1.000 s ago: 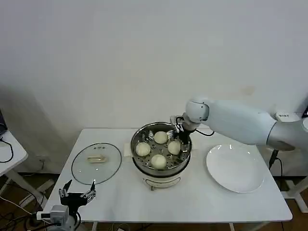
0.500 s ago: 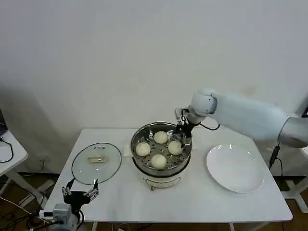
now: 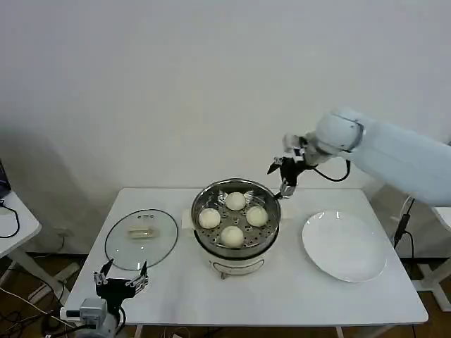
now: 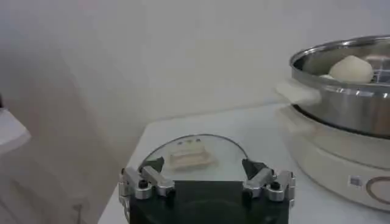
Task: Take steamed baozi put them in steamer then cover it.
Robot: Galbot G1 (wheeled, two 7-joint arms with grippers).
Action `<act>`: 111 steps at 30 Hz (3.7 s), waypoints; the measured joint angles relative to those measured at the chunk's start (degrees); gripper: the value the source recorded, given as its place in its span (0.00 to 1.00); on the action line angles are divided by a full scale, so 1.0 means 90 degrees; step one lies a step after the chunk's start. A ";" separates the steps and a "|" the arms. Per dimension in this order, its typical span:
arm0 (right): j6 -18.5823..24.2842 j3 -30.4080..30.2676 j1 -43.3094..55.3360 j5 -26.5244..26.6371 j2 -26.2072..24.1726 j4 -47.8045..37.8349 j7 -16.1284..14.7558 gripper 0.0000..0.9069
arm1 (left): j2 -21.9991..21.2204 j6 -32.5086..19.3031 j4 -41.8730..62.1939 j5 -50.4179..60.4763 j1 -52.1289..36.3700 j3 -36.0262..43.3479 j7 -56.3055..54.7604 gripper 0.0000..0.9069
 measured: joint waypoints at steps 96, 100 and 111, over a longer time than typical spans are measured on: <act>0.2643 1.1999 -1.3892 -0.0695 0.3697 0.3323 0.4150 1.00 | 0.1498 -0.2956 0.4155 0.7381 -0.2353 0.1034 -0.1060 1.00; 0.2648 1.2010 -1.3902 -0.0722 0.3721 0.3317 0.4136 1.00 | 0.1476 -0.2985 0.4464 0.7696 -0.2582 0.1065 -0.1091 1.00; 0.2635 1.1978 -1.3880 -0.0807 0.3762 0.3300 0.4116 1.00 | 0.1409 -0.2954 0.5149 0.8186 -0.3121 0.1101 -0.1142 1.00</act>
